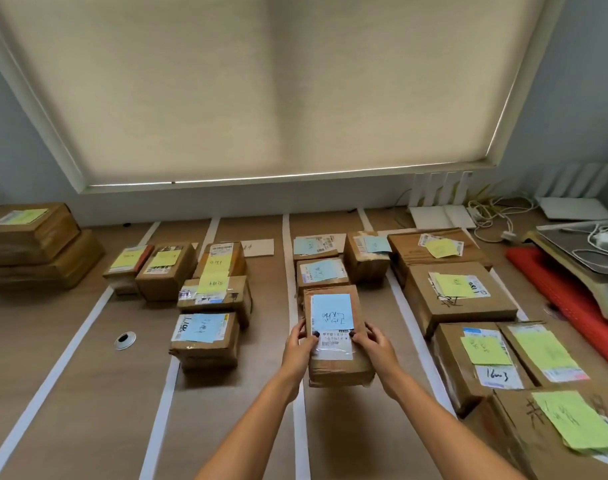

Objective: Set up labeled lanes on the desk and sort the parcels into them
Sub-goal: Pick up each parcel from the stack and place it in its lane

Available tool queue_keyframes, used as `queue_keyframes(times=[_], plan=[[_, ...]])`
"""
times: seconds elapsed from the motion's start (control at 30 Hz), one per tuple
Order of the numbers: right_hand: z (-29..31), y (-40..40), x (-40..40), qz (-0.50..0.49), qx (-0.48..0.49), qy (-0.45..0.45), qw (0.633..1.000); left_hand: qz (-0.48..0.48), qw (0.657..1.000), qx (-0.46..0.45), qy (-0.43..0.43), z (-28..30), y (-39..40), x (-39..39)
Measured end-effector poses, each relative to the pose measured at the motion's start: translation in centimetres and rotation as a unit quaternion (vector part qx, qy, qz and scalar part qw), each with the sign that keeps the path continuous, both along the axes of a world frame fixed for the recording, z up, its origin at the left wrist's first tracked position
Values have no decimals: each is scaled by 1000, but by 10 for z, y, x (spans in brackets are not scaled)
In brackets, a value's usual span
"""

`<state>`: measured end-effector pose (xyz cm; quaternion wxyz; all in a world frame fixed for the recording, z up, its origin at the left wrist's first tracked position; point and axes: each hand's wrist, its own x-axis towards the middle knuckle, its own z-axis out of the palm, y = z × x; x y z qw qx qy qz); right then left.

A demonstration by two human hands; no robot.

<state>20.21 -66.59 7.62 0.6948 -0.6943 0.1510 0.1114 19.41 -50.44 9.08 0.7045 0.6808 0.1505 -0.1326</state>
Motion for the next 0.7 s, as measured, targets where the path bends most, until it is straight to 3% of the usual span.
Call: queue_keyframes(times=[0.33, 0.7], plan=[[-63, 2, 66, 43, -13, 44, 998, 40, 996, 31, 69, -52, -7, 55], [-74, 6, 89, 18, -38, 35, 998, 34, 994, 66, 76, -66, -4, 83]])
